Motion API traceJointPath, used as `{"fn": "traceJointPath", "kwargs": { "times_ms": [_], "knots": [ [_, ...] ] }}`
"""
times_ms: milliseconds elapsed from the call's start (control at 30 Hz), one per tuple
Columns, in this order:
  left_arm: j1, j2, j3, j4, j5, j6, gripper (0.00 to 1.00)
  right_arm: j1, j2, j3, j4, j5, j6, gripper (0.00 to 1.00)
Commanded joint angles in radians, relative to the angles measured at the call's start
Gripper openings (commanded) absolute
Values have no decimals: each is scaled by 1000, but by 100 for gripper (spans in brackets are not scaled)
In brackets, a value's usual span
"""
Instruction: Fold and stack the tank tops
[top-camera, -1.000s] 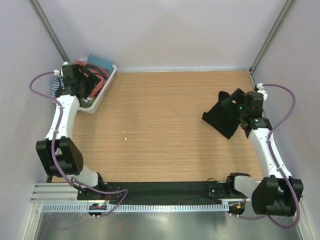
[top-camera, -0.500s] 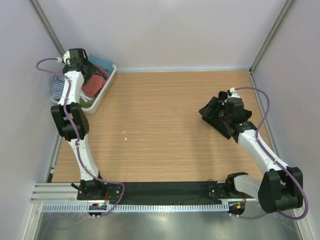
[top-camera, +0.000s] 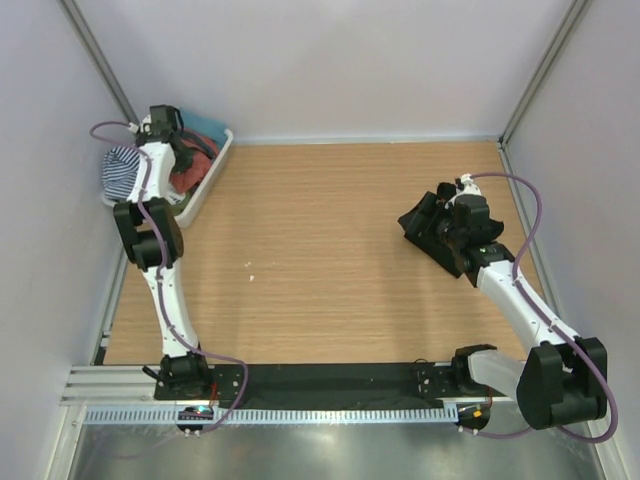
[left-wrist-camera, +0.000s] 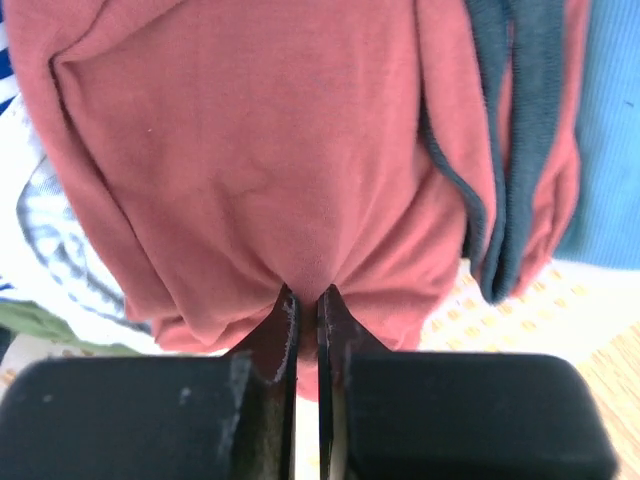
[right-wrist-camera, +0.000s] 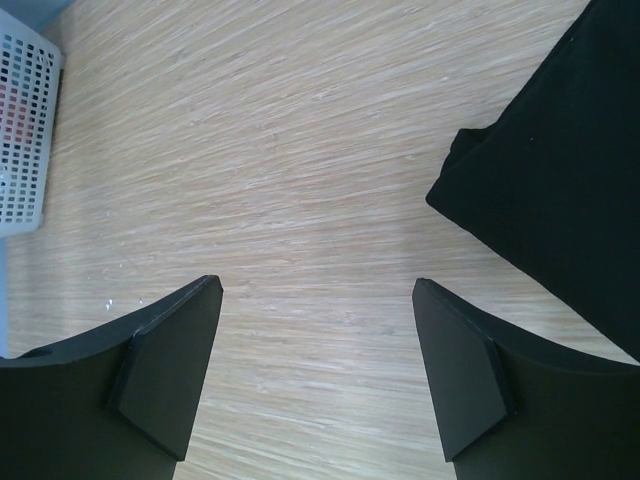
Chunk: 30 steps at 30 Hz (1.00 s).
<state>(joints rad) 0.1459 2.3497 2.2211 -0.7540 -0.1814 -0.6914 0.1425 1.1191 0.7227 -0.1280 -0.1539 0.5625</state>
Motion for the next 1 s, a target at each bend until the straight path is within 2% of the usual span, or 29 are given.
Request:
{"fn": "traceJointPath", "kwargs": {
  "times_ms": [0, 67, 100, 167, 333, 433, 733, 867, 967],
  "knots": [
    [-5, -180, -87, 39, 25, 10, 0, 3, -15, 3, 27, 19, -21, 83],
    [-14, -344, -310, 178, 11, -46, 0, 5, -1, 7, 27, 17, -19, 83],
    [-17, -413, -480, 303, -15, -75, 0, 5, 1, 12, 25, 17, -24, 83],
    [-17, -583, -622, 421, -29, -126, 0, 3, 7, 15, 24, 19, -27, 83],
    [-38, -875, -949, 663, -93, -230, 0, 5, 10, 18, 16, 13, -33, 83],
    [-40, -1032, -1114, 862, -61, -260, 0, 6, 13, 20, 18, -1, -38, 83],
    [-45, -1329, -1150, 835, -42, -228, 0, 9, 16, 27, 22, -38, -44, 82],
    [-45, -1426, -1111, 808, -37, -204, 0, 11, 21, 29, 25, -44, -47, 82],
    [-45, -1489, -1063, 806, 35, -220, 0, 12, 22, 30, 28, -44, -49, 82]
  ]
}}
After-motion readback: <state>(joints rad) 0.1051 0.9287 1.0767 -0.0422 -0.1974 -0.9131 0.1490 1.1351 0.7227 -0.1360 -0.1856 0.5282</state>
